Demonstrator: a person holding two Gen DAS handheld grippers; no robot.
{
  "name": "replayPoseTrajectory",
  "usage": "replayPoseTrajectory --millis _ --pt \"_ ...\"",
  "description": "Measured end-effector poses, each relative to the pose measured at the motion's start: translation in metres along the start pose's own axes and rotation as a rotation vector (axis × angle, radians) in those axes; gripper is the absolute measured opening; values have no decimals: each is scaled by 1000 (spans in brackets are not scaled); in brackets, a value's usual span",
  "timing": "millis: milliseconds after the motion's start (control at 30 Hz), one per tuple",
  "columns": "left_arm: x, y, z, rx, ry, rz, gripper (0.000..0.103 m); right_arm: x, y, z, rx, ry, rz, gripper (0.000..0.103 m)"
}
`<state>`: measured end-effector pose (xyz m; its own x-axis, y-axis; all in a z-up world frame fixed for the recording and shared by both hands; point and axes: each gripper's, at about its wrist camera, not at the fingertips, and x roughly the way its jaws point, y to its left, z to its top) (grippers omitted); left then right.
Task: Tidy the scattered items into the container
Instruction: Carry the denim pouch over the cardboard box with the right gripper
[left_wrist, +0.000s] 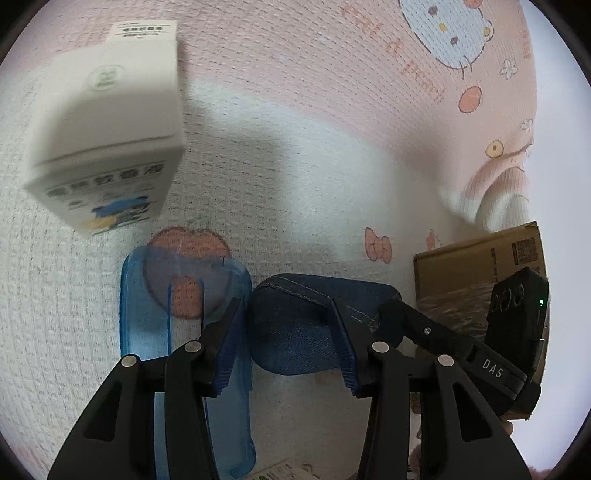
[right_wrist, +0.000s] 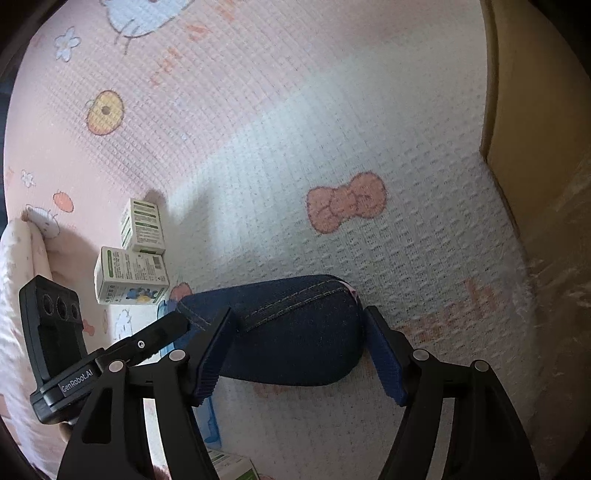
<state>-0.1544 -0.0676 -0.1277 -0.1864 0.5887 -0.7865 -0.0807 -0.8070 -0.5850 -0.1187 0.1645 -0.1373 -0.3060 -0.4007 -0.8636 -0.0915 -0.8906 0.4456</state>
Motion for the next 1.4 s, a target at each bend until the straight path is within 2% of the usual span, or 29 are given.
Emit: replayPoseTrajectory --millis 200,367,533,700,933,1100,1233,1400 --pt "-33 -13 -2 -1 -65 -30 50 -27 15 1 -39 -53 25 62" --pt "-71 -40 -3 25 -136 -71 50 -74 38 3 -103 -144 32 61" --pt "-105 -81 -6 83 -189 -129 50 -131 56 3 -165 -244 24 61" --pt "-118 -142 -16 189 -215 -165 50 -191 50 -1 -162 -337 26 61" --pt "-102 -221 -36 326 -165 -234 50 -269 1 -12 -98 -441 -17 61" --pt "-73 -277 -56 421 -81 -261 50 -311 -49 -21 -14 -477 -56 61" --pt "-50 -307 -72 489 0 -255 50 -332 -92 -25 56 -466 -74 61" --pt "-32 -323 -92 537 99 -206 50 -338 -135 -28 134 -383 -55 61"
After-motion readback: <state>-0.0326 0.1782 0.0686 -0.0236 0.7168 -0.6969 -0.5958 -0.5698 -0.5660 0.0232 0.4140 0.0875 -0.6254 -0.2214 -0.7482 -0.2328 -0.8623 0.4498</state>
